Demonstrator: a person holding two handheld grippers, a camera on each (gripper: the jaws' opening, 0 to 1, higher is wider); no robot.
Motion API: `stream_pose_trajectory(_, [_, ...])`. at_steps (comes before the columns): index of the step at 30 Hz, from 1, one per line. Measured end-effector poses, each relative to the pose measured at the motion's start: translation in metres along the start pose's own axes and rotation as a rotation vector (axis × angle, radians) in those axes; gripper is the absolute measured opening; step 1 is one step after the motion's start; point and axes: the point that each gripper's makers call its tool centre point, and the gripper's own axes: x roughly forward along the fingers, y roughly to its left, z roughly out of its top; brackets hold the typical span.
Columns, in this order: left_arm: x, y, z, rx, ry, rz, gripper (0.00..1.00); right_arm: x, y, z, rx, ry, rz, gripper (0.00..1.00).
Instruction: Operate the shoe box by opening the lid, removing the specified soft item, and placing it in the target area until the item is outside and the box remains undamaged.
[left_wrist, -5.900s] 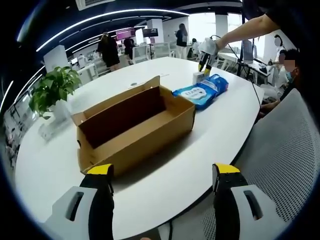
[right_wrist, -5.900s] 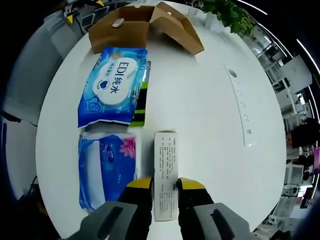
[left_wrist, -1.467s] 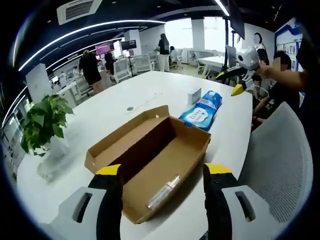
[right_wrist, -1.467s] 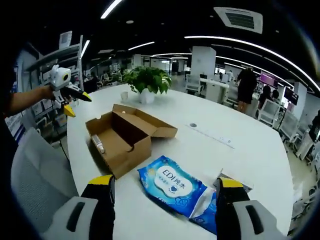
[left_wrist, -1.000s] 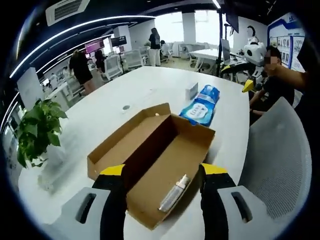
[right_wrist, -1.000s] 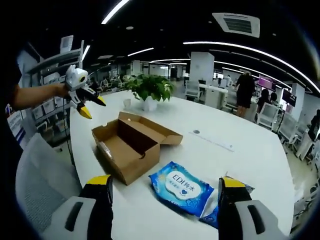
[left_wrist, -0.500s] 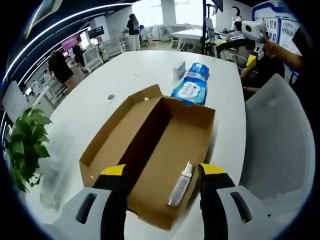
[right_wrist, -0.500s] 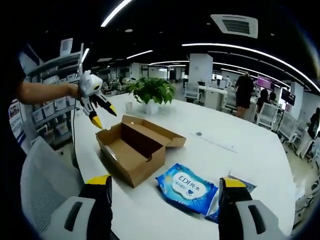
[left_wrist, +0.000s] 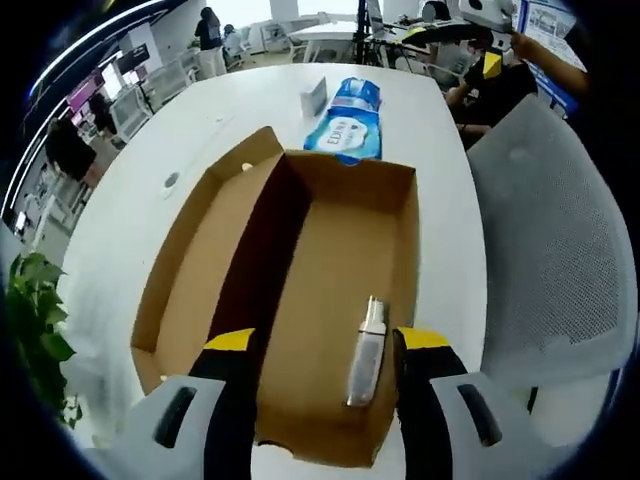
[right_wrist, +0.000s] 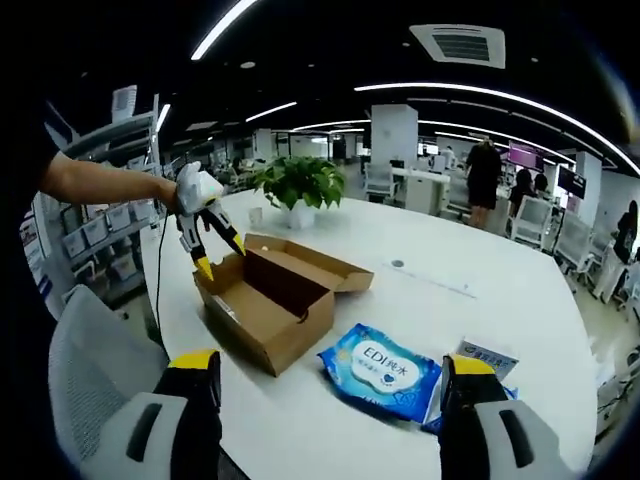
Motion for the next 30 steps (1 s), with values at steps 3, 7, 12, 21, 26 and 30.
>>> stream_pose_trajectory(3, [0.006,-0.001,-0.002,0.002,0.016,-0.035,0.56,-0.001,0.003,-0.002,-0.008,0.01,0.011,0.91])
stream_pose_trajectory(7, [0.014,-0.001,-0.007,0.021,0.05,-0.067,0.56,-0.002,0.004,-0.005,-0.012,0.02,0.019,0.91])
stream_pose_trajectory(12, [0.023,-0.002,-0.012,0.048,0.091,-0.103,0.57,-0.002,0.002,-0.005,-0.01,0.025,0.017,0.91])
stream_pose_trajectory(21, [0.036,-0.002,-0.022,0.065,0.134,-0.165,0.59,0.001,0.002,-0.014,0.004,0.051,0.021,0.91])
stream_pose_trajectory(26, [0.043,-0.006,-0.031,0.067,0.166,-0.208,0.59,0.003,-0.001,-0.02,0.012,0.067,0.018,0.9])
stream_pose_trajectory(30, [0.05,-0.01,-0.038,0.098,0.2,-0.242,0.59,0.005,-0.002,-0.022,0.02,0.073,0.019,0.9])
